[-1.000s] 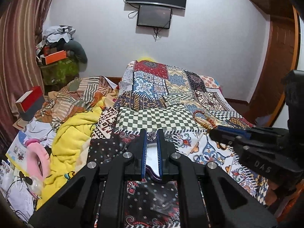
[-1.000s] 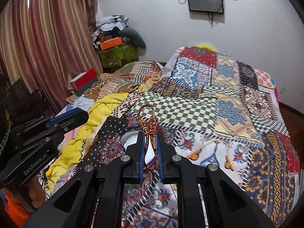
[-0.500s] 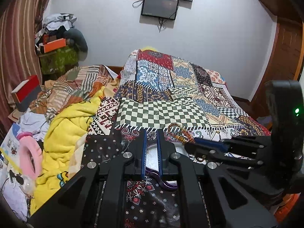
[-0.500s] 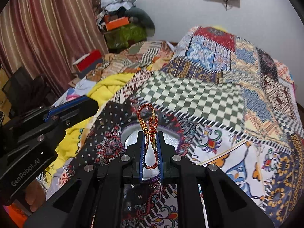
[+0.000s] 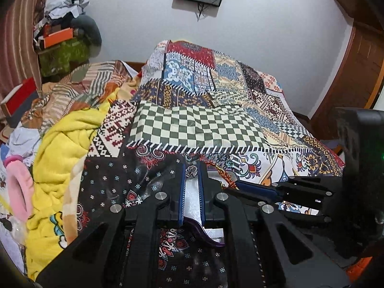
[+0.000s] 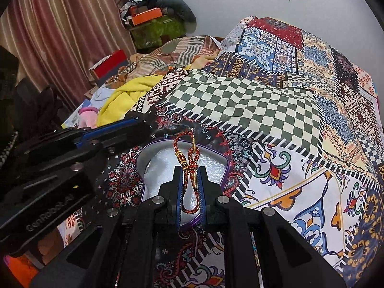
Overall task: Organize jewelry
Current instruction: 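Carry both items into the heart tin and open both tools, then move both tools back over the remaining jewelry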
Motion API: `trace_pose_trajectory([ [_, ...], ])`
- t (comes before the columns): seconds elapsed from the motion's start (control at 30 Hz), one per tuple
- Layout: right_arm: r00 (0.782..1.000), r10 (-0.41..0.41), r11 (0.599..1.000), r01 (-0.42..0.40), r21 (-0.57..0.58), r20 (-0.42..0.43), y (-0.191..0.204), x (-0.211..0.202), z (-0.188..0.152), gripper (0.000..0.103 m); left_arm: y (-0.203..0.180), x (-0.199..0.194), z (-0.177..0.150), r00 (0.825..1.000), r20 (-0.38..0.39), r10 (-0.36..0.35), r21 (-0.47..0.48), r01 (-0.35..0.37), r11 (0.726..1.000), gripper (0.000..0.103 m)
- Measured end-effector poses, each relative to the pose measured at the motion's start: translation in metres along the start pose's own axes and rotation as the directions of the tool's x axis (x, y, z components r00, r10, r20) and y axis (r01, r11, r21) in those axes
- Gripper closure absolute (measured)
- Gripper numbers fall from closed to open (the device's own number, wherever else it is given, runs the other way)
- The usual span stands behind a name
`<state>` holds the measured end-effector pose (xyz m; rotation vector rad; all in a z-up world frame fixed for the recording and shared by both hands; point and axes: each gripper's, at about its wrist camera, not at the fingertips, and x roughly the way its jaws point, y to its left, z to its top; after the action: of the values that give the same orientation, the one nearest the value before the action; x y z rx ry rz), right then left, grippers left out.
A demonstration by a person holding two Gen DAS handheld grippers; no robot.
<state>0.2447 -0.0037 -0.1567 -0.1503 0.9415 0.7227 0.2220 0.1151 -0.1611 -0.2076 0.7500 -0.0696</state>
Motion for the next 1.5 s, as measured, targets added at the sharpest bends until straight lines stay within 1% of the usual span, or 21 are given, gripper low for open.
trace_pose_trajectory([
  [0.23, 1.000, -0.008, 1.000, 0.008, -0.020, -0.009, 0.002, 0.003, -0.002, 0.092, 0.002, 0.011, -0.003, 0.999, -0.033, -0.002, -0.011, 0.002, 1.000, 0.094],
  [0.37, 1.000, -0.016, 1.000, 0.015, -0.023, -0.024, 0.002, 0.005, -0.003, 0.089, 0.003, 0.012, -0.002, 0.999, -0.041, -0.007, -0.016, 0.006, 1.000, 0.094],
  [0.47, 0.999, -0.022, 1.000, 0.021, -0.023, -0.032, 0.001, 0.004, -0.003, 0.086, 0.004, 0.009, 0.000, 0.999, -0.038, 0.003, -0.021, -0.004, 1.000, 0.094],
  [0.67, 0.999, -0.027, 0.999, 0.026, -0.022, -0.025, 0.003, -0.007, -0.002, 0.086, 0.007, -0.012, 0.007, 1.000, 0.001, 0.031, -0.028, -0.031, 0.999, 0.094],
  [0.73, 0.999, -0.032, 0.999, 0.032, -0.020, -0.011, 0.004, -0.016, -0.001, 0.085, 0.006, -0.021, 0.008, 0.999, 0.015, 0.041, -0.025, -0.040, 0.999, 0.094],
  [0.87, 0.999, -0.042, 0.999, 0.042, -0.008, 0.029, 0.004, -0.037, 0.001, 0.085, 0.001, -0.038, 0.011, 0.998, 0.043, 0.053, -0.018, -0.053, 0.998, 0.085],
  [1.03, 0.992, -0.089, 0.996, 0.088, 0.009, 0.094, 0.001, -0.075, -0.001, 0.085, -0.012, -0.062, 0.010, 0.996, 0.076, 0.055, 0.008, -0.056, 0.998, 0.083],
  [1.1, 0.986, -0.110, 0.994, 0.108, 0.019, 0.122, -0.002, -0.092, -0.002, 0.085, -0.017, -0.070, 0.010, 0.995, 0.087, 0.057, 0.017, -0.059, 0.998, 0.076],
  [1.17, 0.981, -0.128, 0.992, 0.125, 0.032, 0.145, -0.005, -0.107, -0.004, 0.085, -0.023, -0.078, 0.008, 0.993, 0.100, 0.056, 0.025, -0.059, 0.998, 0.073],
  [1.2, 0.977, -0.141, 0.990, 0.136, 0.042, 0.159, -0.007, -0.116, -0.007, 0.084, -0.026, -0.082, 0.007, 0.993, 0.105, 0.055, 0.029, -0.059, 0.998, 0.072],
  [1.23, 0.974, -0.150, 0.988, 0.144, 0.047, 0.167, -0.009, -0.122, -0.007, 0.079, -0.030, -0.086, 0.007, 0.993, 0.109, 0.053, 0.035, -0.057, 0.998, 0.071],
  [1.27, 0.969, -0.168, 0.985, 0.160, 0.057, 0.181, -0.011, -0.131, -0.010, 0.069, -0.033, -0.089, 0.006, 0.992, 0.111, 0.051, 0.037, -0.056, 0.998, 0.069],
  [1.3, 0.964, -0.182, 0.983, 0.173, 0.066, 0.195, -0.014, -0.139, -0.013, 0.062, -0.038, -0.092, 0.005, 0.992, 0.113, 0.047, 0.042, -0.052, 0.998, 0.068],
  [1.33, 0.959, -0.192, 0.981, 0.181, 0.073, 0.207, -0.015, -0.145, -0.016, 0.053, -0.041, -0.094, 0.004, 0.992, 0.115, 0.045, 0.047, -0.051, 0.998, 0.067],
  [1.37, 0.953, -0.203, 0.978, 0.189, 0.083, 0.224, -0.017, -0.152, -0.019, 0.051, -0.044, -0.096, 0.003, 0.992, 0.116, 0.043, 0.050, -0.049, 0.998, 0.066],
  [1.43, 0.946, -0.222, 0.974, 0.205, 0.094, 0.236, -0.022, -0.164, -0.025, 0.051, -0.053, -0.100, 0.000, 0.993, 0.116, 0.034, 0.060, -0.041, 0.997, 0.065],
  [1.5, 0.939, -0.246, 0.968, 0.226, 0.108, 0.241, -0.027, -0.174, -0.031, 0.051, -0.060, -0.101, -0.003, 0.993, 0.113, 0.027, 0.069, -0.035, 0.997, 0.059],
])
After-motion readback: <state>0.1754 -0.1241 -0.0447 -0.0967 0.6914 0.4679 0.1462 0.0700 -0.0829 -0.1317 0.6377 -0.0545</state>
